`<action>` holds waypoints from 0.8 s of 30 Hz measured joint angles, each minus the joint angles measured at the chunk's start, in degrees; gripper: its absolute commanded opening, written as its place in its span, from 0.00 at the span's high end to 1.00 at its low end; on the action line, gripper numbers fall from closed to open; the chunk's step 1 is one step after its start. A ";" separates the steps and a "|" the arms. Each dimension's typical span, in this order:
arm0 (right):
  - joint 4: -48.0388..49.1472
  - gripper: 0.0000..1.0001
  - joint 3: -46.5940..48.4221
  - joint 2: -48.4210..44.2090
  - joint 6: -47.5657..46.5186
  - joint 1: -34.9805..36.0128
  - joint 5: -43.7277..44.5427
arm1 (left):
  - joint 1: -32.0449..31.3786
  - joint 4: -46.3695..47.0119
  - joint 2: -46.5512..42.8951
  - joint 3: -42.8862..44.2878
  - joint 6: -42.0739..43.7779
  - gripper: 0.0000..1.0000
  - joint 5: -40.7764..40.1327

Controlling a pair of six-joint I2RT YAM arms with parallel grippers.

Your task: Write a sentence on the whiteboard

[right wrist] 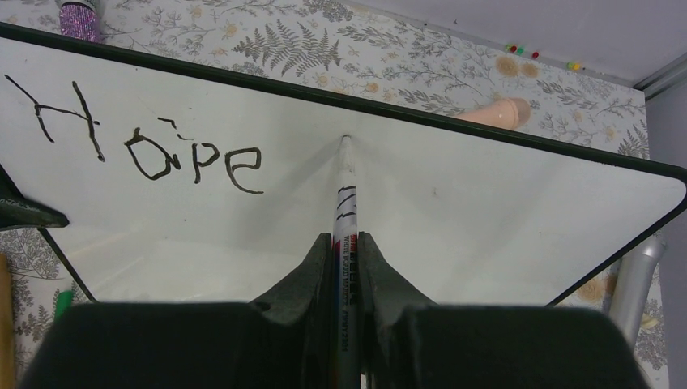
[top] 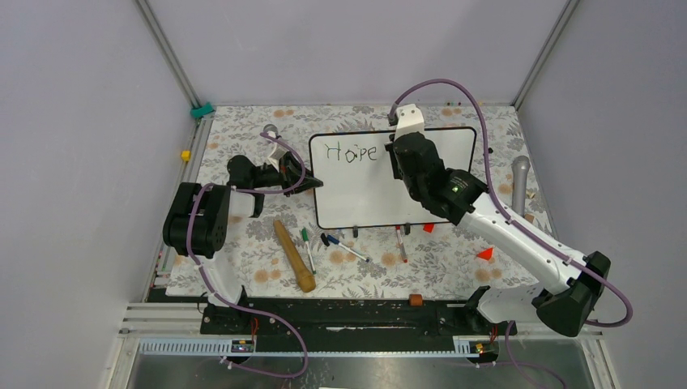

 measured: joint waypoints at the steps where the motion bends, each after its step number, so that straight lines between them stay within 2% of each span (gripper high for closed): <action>1: 0.00 1.00 0.00 0.13 0.02 0.00 0.00 | 0.00 -0.02 0.00 0.00 0.00 1.00 0.00; 24: -2.75 1.00 -6.01 -2.34 4.79 -0.04 -3.74 | 0.00 -0.17 0.00 0.00 0.02 1.00 -0.04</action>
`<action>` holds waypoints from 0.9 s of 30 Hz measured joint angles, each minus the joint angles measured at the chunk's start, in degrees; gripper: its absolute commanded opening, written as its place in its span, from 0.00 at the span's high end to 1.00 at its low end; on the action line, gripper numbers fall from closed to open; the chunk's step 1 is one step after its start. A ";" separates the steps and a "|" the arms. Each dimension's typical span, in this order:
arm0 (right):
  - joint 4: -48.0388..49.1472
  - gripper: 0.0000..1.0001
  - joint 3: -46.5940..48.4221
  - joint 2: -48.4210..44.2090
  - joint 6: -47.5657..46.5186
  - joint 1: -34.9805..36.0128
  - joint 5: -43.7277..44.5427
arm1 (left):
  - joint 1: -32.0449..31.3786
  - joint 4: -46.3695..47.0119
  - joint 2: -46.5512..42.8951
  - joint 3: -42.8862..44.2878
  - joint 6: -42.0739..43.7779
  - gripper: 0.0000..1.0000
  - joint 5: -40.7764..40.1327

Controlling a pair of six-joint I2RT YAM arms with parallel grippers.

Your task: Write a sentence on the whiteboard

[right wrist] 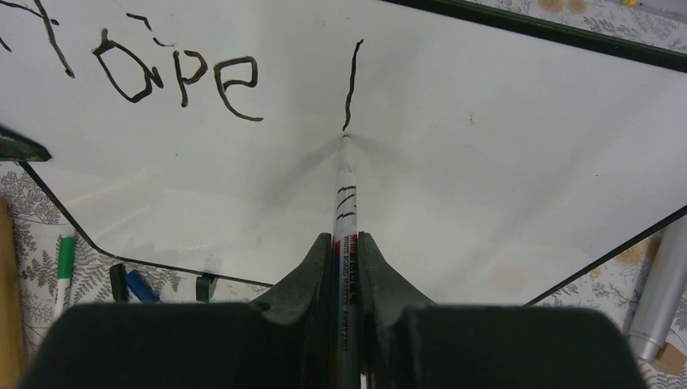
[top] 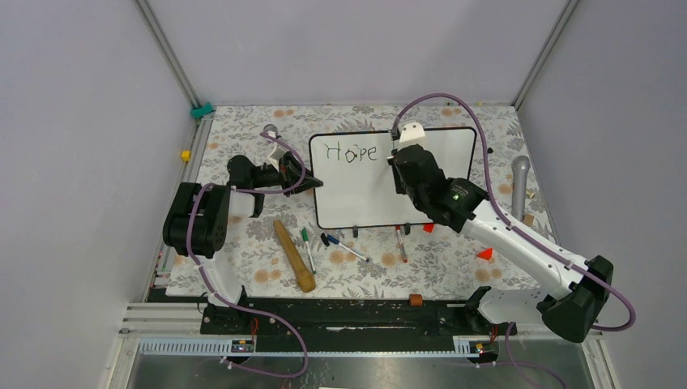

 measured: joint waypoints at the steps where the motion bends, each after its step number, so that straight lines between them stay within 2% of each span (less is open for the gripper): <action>1: -0.20 1.00 -0.02 -0.09 0.13 0.00 0.00 | 0.00 0.00 0.00 0.00 0.00 1.00 0.00; 14: -0.42 1.00 1.57 -3.50 -0.52 -0.02 -0.66 | 0.00 0.00 0.00 0.00 0.00 1.00 0.00; 27: -0.33 1.00 5.29 -0.98 -2.54 -0.61 1.86 | 0.00 0.00 0.00 0.00 0.02 1.00 0.00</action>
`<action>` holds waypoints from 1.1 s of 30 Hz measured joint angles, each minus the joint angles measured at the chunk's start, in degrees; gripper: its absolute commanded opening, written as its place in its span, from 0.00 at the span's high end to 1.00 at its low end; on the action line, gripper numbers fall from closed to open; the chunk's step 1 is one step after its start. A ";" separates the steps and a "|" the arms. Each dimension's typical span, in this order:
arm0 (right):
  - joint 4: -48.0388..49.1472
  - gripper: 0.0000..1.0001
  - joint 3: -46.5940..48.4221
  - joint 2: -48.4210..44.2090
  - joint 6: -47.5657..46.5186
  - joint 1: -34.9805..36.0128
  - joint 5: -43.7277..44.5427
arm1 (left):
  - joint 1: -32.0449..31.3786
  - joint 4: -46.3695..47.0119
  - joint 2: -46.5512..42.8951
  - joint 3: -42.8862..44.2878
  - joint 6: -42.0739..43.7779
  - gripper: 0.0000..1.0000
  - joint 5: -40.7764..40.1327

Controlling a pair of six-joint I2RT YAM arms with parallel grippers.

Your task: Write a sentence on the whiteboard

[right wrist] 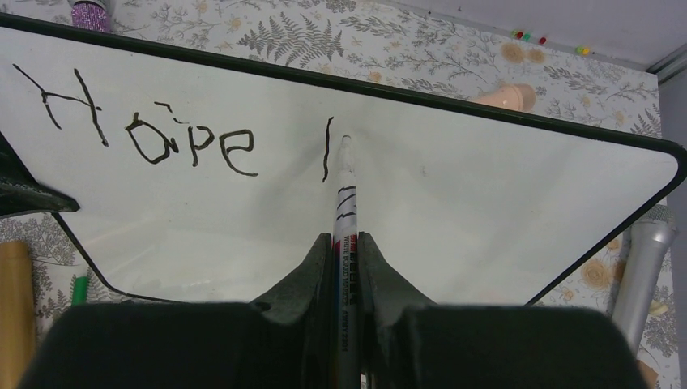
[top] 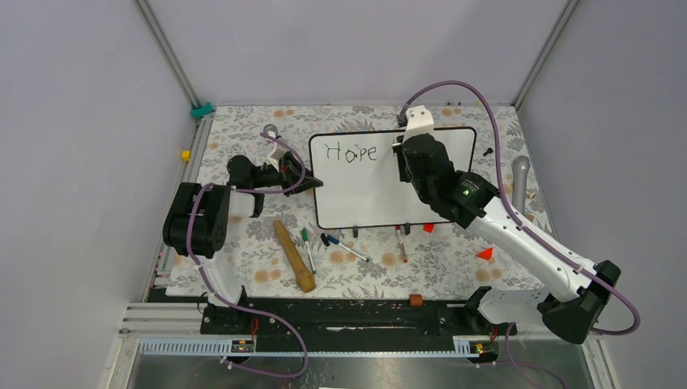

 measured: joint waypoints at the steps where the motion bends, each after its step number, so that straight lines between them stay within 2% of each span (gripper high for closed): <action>1: 0.00 1.00 0.20 0.35 -0.11 -0.09 0.04 | 0.00 0.00 0.00 0.00 0.00 1.00 0.00; 18: 0.02 1.00 1.01 4.17 -0.68 -0.81 1.84 | 0.00 -0.24 0.00 -0.07 0.02 1.00 -0.17; 33: -0.11 1.00 -1.44 -2.51 0.35 -0.94 0.28 | 0.00 -0.04 0.00 -0.04 0.02 1.00 -0.17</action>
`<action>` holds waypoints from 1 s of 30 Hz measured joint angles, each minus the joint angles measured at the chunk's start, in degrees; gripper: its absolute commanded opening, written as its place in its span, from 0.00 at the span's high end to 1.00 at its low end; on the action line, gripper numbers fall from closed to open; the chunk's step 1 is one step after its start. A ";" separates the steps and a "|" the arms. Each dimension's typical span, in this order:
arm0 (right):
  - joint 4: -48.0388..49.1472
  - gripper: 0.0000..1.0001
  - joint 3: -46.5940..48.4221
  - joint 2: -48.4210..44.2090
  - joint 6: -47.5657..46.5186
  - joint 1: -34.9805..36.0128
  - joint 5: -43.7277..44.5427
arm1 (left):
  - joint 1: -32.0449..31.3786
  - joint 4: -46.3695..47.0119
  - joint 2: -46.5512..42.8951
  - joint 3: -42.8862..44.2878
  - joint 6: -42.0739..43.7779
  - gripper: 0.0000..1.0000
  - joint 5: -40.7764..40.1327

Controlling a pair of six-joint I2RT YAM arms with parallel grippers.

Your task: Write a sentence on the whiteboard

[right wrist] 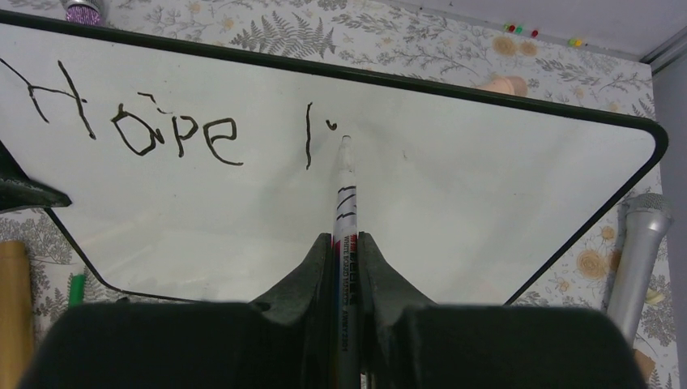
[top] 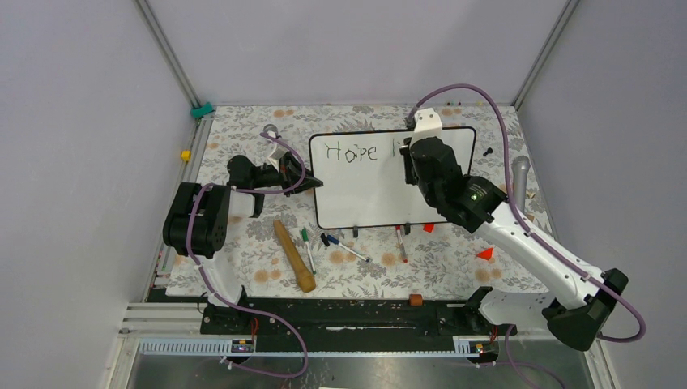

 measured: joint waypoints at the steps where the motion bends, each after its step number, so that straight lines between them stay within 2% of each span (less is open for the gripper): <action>1: -0.13 1.00 -0.15 0.02 0.13 0.00 -0.17 | 0.00 0.00 0.00 -0.02 0.00 1.00 0.00; 30: -1.33 1.00 0.55 4.90 0.59 0.00 -0.57 | 0.00 0.00 0.00 -0.02 0.13 1.00 0.02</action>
